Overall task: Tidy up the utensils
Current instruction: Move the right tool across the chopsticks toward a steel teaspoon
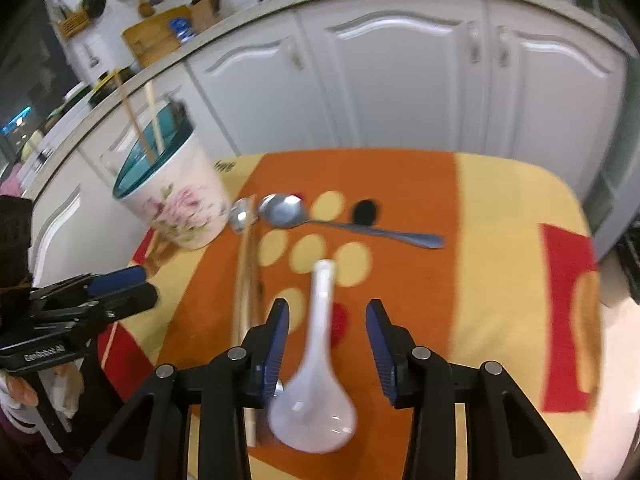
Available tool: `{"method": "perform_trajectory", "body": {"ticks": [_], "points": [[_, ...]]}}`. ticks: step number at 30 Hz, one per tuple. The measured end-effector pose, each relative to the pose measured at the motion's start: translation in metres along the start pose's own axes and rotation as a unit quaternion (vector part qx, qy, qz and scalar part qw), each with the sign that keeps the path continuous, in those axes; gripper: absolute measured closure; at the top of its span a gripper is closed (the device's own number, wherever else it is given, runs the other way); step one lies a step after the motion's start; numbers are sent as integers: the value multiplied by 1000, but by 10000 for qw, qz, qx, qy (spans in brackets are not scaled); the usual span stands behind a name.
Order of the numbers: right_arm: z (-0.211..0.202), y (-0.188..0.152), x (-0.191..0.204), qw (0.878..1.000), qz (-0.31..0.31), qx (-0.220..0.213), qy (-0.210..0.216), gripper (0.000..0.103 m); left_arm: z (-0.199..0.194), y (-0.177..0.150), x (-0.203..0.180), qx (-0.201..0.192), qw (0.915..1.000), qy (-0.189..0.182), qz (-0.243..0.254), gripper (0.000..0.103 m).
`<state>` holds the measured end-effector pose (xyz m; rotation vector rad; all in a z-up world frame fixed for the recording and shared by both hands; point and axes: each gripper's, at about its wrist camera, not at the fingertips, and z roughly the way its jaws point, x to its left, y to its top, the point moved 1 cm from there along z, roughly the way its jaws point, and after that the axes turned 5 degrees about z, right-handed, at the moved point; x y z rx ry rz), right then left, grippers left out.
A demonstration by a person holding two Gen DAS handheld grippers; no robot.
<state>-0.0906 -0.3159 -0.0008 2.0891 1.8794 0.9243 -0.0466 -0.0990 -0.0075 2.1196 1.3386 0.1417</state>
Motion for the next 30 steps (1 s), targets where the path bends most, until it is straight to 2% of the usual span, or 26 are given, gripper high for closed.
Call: {"method": "perform_trajectory", "body": {"ticks": [4,11,13,15,17,22,26,30], "points": [[24,5,27,9987,-323,182,343,67,2,-2,9,52,9999,50,-117,53],[66,13,61,9955,-626,464,548,67,-2,-2,22,14,9996,116,-271,53],[80,16,63,9958,-663,529,336,67,-4,-3,27,-33,9992,143,-367,53],[91,18,58,9960,-543,674,227,74,-8,-3,32,-142,9986,155,-477,53],[89,16,54,9964,-435,621,392,85,-9,-3,36,-162,9984,184,-514,53],[70,2,27,9966,410,501,505,94,-2,-5,39,-50,9983,154,-551,53],[49,-19,6,9947,809,445,463,95,9,-5,30,89,9989,90,-441,53],[31,-27,-9,9941,999,376,189,95,15,-1,17,110,9995,7,-299,53]]}}
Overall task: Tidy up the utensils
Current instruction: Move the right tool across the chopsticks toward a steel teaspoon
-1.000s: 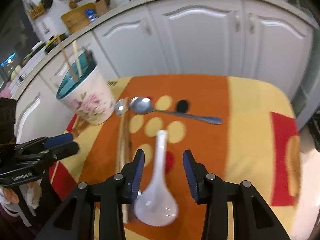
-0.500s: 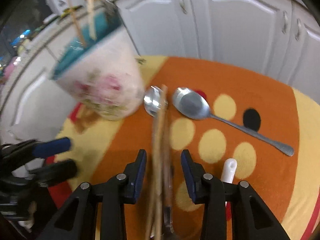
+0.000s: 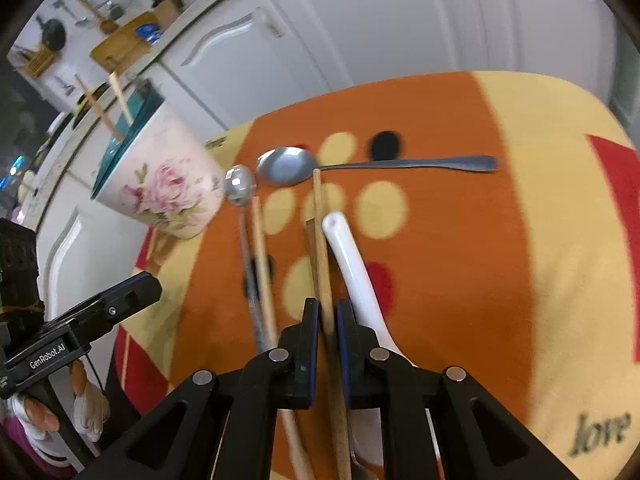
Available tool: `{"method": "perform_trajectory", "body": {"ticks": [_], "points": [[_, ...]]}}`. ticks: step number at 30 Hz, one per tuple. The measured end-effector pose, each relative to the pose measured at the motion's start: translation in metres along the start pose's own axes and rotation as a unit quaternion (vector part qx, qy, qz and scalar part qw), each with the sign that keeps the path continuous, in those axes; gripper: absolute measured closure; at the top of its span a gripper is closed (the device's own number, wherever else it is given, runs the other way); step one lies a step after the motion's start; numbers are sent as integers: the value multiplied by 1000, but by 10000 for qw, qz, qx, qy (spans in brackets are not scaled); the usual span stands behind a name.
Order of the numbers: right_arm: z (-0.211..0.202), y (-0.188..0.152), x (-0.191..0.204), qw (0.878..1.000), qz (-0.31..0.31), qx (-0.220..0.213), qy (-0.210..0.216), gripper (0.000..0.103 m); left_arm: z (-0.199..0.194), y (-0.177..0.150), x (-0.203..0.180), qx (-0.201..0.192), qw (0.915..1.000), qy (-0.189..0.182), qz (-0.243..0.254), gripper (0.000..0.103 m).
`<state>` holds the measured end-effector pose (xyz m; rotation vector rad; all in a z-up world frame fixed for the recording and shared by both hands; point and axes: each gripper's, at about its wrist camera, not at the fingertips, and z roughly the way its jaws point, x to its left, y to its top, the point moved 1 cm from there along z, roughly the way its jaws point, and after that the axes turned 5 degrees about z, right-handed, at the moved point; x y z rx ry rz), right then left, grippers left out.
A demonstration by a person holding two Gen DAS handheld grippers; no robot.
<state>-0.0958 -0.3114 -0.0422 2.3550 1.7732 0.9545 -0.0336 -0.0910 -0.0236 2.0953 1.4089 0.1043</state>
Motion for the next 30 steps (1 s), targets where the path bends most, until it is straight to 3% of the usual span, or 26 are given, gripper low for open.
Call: {"method": "perform_trajectory", "body": {"ticks": [6,12,16,19,20,22,30], "points": [[-15,5,-30,9984,486,-221,-206,95,21,9,-17,139,9999,-89,15,53],[-33,10,-24,9983,460,-337,131,85,53,18,-21,391,9991,-39,-150,55],[-35,9,-17,9984,378,-317,258,79,59,21,-24,360,9993,111,-43,65],[-34,8,-13,9985,348,-284,308,78,61,21,-27,376,9990,230,82,83],[-33,9,-12,9986,333,-275,318,78,62,20,-29,349,9993,56,137,91],[-30,11,-8,9986,307,-272,331,78,65,18,-28,369,9990,-220,139,93],[-31,14,5,9989,97,-264,380,74,59,17,-22,535,9982,-275,73,97]]}}
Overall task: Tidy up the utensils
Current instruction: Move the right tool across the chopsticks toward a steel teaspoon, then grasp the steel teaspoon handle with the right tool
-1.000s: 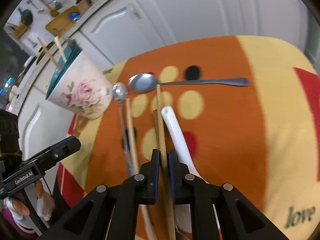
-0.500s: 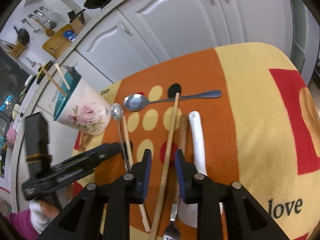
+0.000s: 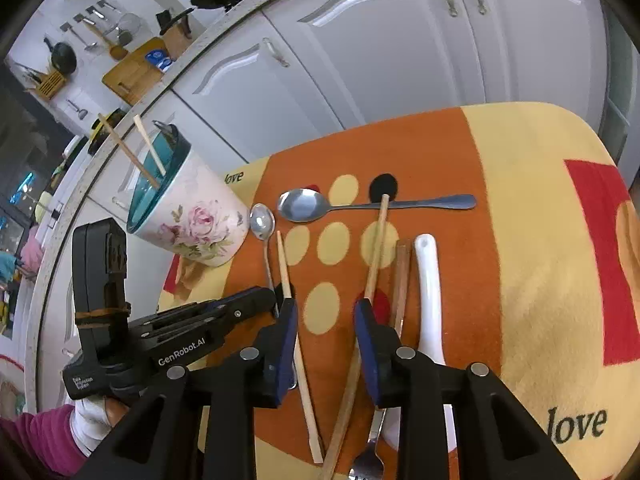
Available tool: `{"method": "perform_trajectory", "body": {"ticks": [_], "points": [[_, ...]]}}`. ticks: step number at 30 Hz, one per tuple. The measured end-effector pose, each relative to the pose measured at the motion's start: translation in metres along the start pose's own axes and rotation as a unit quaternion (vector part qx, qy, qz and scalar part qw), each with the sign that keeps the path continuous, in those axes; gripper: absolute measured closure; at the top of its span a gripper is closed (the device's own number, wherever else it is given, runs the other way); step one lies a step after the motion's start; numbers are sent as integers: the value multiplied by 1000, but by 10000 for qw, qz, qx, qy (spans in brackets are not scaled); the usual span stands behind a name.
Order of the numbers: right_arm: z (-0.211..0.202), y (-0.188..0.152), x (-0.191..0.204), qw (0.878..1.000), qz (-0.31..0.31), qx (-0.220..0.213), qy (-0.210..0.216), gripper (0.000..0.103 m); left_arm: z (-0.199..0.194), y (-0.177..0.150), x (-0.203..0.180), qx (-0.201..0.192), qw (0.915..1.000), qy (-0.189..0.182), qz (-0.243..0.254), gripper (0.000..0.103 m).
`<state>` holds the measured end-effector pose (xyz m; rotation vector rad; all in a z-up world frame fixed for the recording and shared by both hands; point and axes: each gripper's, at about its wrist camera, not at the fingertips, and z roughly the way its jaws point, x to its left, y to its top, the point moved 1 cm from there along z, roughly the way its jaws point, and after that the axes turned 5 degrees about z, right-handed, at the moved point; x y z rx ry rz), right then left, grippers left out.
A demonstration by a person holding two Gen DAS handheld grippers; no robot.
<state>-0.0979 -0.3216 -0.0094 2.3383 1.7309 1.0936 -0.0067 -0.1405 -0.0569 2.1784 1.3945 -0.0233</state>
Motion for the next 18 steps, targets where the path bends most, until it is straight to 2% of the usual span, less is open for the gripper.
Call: {"method": "perform_trajectory", "body": {"ticks": [2,5,7,9,10,11,13,14,15,18], "points": [[2,0,1,10000,-7,24,10,73,4,2,-1,47,9999,-31,-96,91],[4,0,1,10000,-2,81,18,72,3,4,-13,14,9998,143,153,84],[5,-1,1,10000,-10,93,6,72,4,5,-18,-17,9992,260,309,84],[4,0,1,10000,10,82,-4,72,5,5,-17,-3,9993,188,317,86],[3,0,0,10000,28,64,1,72,5,4,-16,9,9993,145,348,95],[2,1,0,10000,34,54,1,72,4,3,-16,40,9992,80,402,98],[1,1,-1,10000,26,40,-15,72,1,-4,-15,156,9986,-100,489,99],[1,2,-1,10000,21,32,-20,72,-1,-9,-14,210,9982,-158,537,103],[1,3,-1,10000,23,27,-18,72,-3,-16,-12,349,9974,-78,631,103],[0,4,0,10000,24,9,10,72,-12,-35,-6,420,9960,-113,778,103]]}}
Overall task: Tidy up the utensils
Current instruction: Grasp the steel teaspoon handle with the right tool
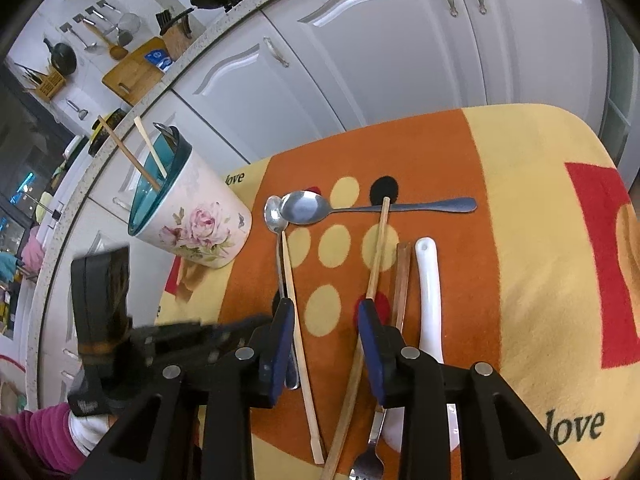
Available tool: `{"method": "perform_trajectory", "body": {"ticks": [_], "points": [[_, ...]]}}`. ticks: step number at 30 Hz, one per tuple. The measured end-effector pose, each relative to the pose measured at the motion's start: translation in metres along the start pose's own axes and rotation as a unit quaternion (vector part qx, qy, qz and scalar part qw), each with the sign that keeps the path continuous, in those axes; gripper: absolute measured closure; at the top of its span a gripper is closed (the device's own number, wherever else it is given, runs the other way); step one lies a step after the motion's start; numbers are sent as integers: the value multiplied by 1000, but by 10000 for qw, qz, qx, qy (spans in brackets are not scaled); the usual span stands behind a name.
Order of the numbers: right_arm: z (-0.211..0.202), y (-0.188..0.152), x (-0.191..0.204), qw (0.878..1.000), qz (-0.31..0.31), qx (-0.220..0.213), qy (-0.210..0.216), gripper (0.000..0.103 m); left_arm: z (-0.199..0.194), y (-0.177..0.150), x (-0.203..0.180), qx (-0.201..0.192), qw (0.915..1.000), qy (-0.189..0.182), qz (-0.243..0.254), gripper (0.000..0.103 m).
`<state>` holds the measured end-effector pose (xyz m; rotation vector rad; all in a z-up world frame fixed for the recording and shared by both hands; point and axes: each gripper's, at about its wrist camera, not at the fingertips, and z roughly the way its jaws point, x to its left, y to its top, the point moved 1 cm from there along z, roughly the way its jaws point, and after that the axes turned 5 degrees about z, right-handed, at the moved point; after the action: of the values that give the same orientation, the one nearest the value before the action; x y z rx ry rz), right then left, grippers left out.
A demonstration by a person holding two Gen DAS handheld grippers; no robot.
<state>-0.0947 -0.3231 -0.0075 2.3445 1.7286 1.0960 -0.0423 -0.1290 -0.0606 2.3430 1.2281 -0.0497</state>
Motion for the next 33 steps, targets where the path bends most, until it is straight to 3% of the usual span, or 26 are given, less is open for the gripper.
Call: {"method": "perform_trajectory", "body": {"ticks": [5,9,13,16,18,22,28,33], "points": [[7,-2,8,9998,-145,126,98,72,-10,-13,5,-11,9999,141,-80,103],[24,-8,35,9961,-677,459,323,72,-19,-11,12,-224,9989,150,-377,103],[45,-18,63,9875,-1354,760,260,72,-28,-7,19,-376,9970,359,-578,94],[62,-19,65,9864,-1321,930,290,74,-36,-2,28,-486,9950,476,-734,82],[69,-21,64,9864,-1310,977,194,74,-41,3,36,-525,9936,513,-857,81],[73,-17,55,9879,-1277,846,-229,75,-47,1,45,-560,9921,567,-965,80],[81,-10,58,9850,-1482,820,-335,76,-46,0,46,-564,9916,548,-1028,80],[92,-12,74,9737,-2085,540,-742,95,-47,0,49,-578,9908,585,-1075,80]]}}
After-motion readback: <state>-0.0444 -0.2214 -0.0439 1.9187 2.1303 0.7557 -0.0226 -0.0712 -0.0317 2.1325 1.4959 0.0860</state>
